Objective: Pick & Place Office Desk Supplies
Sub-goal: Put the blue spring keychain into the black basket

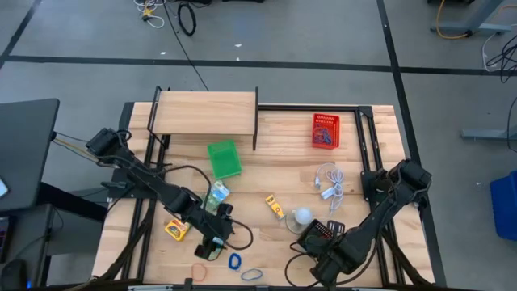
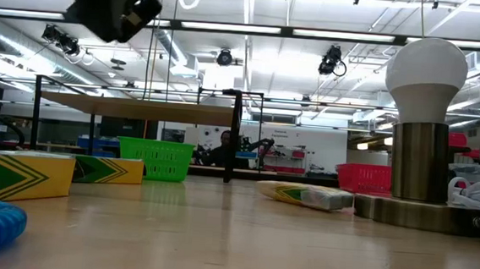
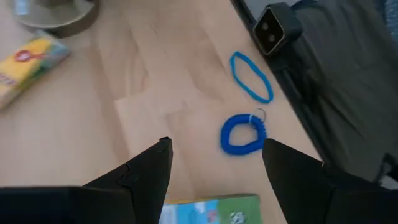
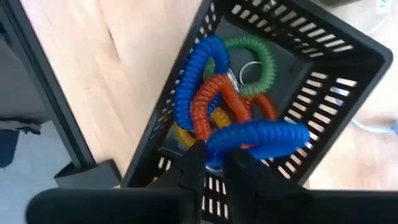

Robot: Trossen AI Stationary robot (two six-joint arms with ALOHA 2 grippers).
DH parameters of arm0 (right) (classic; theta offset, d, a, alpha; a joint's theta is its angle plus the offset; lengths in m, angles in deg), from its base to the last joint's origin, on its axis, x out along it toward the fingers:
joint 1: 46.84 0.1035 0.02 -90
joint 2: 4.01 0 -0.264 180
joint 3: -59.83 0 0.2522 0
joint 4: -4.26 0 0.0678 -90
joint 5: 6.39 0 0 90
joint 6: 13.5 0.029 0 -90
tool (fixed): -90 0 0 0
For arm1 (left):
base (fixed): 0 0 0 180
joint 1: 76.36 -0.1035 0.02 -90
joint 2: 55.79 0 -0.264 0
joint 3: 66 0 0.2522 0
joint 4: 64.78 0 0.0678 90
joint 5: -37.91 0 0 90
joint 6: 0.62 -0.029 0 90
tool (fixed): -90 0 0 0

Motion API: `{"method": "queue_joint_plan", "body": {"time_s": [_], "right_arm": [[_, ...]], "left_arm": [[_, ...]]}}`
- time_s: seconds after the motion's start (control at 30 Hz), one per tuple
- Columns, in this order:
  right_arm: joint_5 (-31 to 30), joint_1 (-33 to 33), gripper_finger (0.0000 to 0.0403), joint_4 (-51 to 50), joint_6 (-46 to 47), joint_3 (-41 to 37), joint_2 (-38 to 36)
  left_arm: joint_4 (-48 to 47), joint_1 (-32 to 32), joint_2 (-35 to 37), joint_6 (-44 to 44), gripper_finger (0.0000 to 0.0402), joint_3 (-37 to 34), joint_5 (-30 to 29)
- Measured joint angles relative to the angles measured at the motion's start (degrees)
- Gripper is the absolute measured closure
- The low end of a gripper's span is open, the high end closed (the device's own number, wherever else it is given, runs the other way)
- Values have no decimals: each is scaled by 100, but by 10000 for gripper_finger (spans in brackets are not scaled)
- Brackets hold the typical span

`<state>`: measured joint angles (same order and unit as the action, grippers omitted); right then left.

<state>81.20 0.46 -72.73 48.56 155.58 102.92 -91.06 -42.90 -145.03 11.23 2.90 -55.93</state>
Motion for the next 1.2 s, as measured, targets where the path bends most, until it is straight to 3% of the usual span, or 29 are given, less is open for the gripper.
{"method": "queue_joint_plan", "body": {"time_s": [0.27,0.4,0.63,0.9,1.2], "right_arm": [[228,10,242,-68,-99,0,-4],[402,-27,211,-79,-122,0,-4],[442,-73,209,-217,-82,0,-7],[466,-92,228,-457,-82,0,-7],[468,-89,231,-487,6,0,-7]], "left_arm": [[278,-40,-495,229,117,-4,419],[669,-55,-789,247,110,-4,815],[638,-53,-1388,360,110,387,930],[-591,-92,-2216,214,120,1244,550],[-1118,-77,-2710,166,151,1867,233]]}}
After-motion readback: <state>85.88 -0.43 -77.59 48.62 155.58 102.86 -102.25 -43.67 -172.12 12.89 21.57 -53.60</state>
